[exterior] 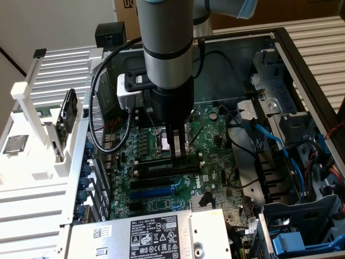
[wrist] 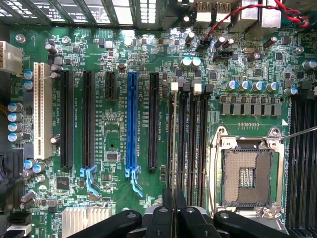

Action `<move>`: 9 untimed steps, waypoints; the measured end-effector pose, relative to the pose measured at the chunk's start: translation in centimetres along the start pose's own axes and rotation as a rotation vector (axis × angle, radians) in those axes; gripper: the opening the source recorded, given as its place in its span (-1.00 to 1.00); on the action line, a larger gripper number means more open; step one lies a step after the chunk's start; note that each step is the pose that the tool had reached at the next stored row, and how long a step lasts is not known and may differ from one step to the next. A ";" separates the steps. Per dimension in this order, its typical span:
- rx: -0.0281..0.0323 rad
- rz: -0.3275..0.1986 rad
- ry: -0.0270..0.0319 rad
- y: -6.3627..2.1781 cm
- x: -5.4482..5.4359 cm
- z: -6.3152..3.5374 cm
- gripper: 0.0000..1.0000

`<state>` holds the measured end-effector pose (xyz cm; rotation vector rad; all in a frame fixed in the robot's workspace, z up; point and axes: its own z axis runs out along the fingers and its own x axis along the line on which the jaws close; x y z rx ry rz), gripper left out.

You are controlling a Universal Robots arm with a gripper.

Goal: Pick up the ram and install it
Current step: 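Insert the ram into the slot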

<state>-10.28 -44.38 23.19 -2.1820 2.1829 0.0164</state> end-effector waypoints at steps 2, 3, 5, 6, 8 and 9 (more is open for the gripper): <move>0.0000 0.000 0.0000 0.02 0.0 0.00 -0.76; 0.0000 0.000 0.0000 0.04 0.0 0.00 -0.76; 0.0000 0.000 0.0000 0.04 0.0 0.00 -0.76; 0.0000 0.000 -0.0001 0.04 0.0 0.00 -0.76; 0.0000 0.000 -0.0001 0.03 0.0 0.00 -0.76; 0.0000 0.000 -0.0004 0.03 0.0 0.00 -0.76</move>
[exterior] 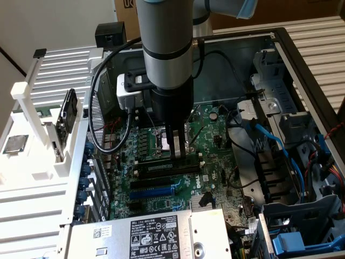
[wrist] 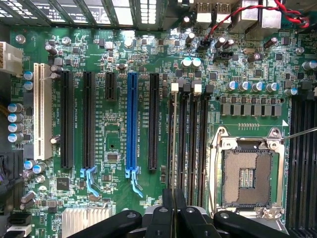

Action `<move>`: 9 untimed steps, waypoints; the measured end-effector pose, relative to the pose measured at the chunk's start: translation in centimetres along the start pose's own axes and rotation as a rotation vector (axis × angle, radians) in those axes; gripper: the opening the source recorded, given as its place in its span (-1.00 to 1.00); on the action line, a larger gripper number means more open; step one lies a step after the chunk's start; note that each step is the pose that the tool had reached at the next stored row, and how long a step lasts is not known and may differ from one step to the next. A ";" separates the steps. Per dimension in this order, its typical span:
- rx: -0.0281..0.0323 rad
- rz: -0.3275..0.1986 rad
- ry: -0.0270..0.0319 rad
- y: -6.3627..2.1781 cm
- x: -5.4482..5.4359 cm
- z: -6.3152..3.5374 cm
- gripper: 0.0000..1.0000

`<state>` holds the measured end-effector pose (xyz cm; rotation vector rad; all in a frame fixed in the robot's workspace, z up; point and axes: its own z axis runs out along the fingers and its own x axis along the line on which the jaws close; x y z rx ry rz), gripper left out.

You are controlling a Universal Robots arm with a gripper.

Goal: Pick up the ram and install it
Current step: 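Insert the ram into the slot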

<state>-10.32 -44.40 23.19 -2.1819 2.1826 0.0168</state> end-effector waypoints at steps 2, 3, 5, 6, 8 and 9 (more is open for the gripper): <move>0.0000 0.000 -0.0007 0.00 0.0 0.00 -0.76; -0.0001 0.000 -0.0009 0.00 0.0 0.00 -0.76; -0.0001 0.000 -0.0016 0.00 0.0 0.00 -0.76; 0.0000 0.000 -0.0018 0.00 0.0 0.01 -0.76; -0.0001 0.000 -0.0023 0.00 0.0 0.02 -0.76; 0.0000 0.000 -0.0026 0.01 0.0 0.03 -0.76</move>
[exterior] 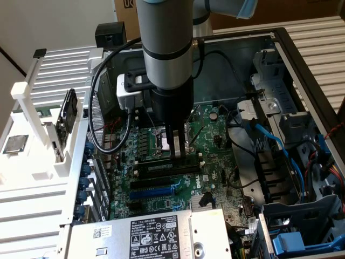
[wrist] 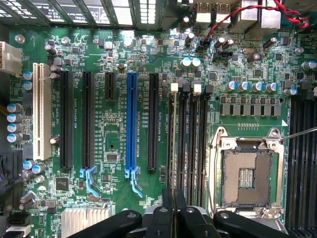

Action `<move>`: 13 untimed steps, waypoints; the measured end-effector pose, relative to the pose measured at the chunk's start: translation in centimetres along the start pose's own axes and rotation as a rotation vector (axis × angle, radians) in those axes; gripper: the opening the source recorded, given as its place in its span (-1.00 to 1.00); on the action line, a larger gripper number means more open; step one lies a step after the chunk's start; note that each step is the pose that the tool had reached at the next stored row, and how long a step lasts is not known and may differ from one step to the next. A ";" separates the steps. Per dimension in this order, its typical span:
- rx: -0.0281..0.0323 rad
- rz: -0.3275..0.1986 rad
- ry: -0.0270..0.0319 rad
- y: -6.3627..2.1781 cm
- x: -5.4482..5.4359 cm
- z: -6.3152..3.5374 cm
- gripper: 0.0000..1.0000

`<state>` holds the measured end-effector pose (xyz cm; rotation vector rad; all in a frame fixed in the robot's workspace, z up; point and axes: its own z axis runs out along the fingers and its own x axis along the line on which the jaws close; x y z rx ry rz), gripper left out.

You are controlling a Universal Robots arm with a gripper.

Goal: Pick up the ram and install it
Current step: 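Insert the ram into the slot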

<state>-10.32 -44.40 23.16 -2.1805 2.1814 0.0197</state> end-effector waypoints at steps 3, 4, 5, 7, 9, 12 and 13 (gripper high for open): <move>0.0000 0.000 -0.0006 0.00 0.0 0.06 -0.76; 0.0000 0.000 -0.0008 0.00 0.0 0.08 -0.76; 0.0000 0.000 -0.0009 0.00 0.0 0.09 -0.76; 0.0000 0.000 -0.0013 0.00 0.0 0.11 -0.76; 0.0000 0.000 -0.0023 0.00 0.0 0.15 -0.76; 0.0000 0.000 -0.0031 0.00 0.0 0.22 -0.76; 0.0001 0.000 -0.0034 0.00 0.0 0.28 -0.76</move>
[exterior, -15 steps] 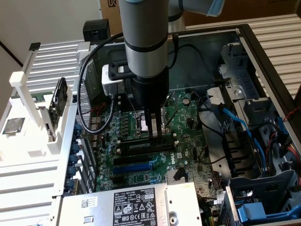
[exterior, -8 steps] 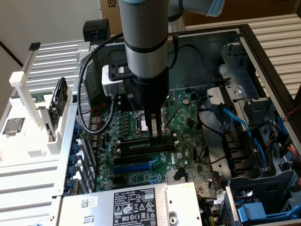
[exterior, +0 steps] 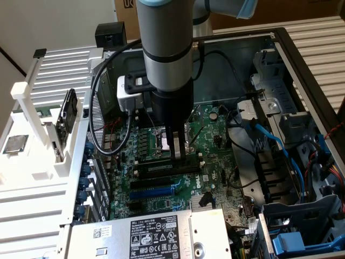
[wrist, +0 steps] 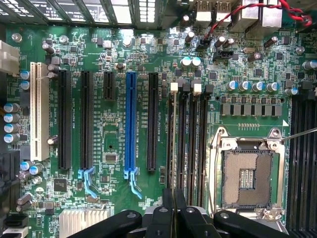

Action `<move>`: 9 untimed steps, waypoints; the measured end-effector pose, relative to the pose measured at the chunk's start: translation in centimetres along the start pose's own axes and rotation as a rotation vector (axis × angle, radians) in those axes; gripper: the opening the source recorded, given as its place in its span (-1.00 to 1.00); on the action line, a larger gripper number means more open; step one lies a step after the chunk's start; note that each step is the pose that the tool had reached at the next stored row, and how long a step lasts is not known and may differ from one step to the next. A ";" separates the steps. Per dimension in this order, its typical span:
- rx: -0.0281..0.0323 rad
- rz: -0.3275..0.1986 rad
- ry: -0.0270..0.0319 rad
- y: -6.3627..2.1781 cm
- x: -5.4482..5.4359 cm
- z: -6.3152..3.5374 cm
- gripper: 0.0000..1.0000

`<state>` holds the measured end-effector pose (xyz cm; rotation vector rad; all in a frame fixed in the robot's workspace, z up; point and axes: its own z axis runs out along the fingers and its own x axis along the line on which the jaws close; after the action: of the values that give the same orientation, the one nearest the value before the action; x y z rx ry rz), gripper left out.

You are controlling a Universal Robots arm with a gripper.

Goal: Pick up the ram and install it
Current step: 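Insert the ram into the slot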

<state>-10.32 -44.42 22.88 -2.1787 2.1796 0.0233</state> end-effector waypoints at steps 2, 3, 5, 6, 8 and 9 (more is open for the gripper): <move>-0.0002 0.000 -0.0001 0.00 0.0 0.05 -0.76; -0.0001 0.000 -0.0003 0.00 0.0 0.06 -0.76; -0.0001 0.000 -0.0003 0.00 0.0 0.06 -0.76; -0.0001 0.000 -0.0003 0.00 0.0 0.06 -0.76; 0.0000 0.000 -0.0004 0.00 0.0 0.06 -0.73; 0.0000 0.000 -0.0004 0.00 0.0 0.06 -0.73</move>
<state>-10.32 -44.42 22.82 -2.1785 2.1794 0.0237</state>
